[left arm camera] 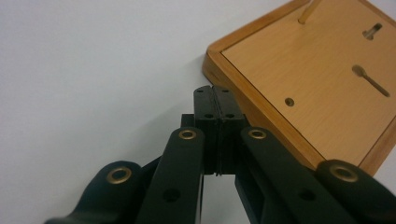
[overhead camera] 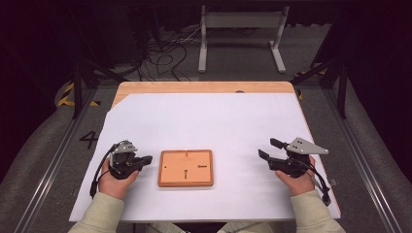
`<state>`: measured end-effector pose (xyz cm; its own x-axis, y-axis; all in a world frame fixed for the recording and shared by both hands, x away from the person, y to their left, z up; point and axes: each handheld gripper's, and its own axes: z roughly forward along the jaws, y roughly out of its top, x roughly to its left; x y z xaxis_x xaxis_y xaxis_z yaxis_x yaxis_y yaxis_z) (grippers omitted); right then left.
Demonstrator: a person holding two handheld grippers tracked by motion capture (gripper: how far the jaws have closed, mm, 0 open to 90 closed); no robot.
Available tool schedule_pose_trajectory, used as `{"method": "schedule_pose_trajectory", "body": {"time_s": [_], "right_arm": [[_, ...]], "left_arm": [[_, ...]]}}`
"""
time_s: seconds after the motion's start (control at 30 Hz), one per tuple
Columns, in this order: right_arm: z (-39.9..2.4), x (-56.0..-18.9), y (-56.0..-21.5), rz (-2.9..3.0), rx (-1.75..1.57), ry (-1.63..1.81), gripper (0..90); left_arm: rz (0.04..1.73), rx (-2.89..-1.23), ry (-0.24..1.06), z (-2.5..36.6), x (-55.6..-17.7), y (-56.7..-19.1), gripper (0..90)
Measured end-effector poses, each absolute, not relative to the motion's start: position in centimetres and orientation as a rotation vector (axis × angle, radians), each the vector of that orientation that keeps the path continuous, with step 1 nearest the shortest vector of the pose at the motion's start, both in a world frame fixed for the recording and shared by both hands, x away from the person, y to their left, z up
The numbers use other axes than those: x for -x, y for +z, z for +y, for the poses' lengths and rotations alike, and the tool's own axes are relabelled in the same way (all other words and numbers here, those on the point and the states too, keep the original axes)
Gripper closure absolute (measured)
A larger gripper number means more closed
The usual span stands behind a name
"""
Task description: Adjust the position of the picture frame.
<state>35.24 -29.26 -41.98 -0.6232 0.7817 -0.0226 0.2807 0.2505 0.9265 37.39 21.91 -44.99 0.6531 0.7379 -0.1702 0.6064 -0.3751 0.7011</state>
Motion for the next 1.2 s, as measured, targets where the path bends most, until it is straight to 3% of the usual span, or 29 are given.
{"method": "schedule_pose_trajectory", "body": {"time_s": [0.4, 0.73, 1.2], "right_arm": [[-29.5, -34.6, -41.7, 2.036, -0.976, 1.36, 36.6], [-29.4, -34.0, -41.2, 2.031, -0.974, 1.367, 36.6], [-29.5, -33.3, -41.0, 2.033, -0.977, 1.373, 36.6]], "left_arm": [[1.018, -2.224, 0.132, 20.0, -37.8, -45.6, 89.9], [1.038, -2.204, 0.073, 20.1, -38.2, -45.6, 90.0], [0.885, -2.25, 0.003, 14.0, -38.2, -45.6, 90.0]]}}
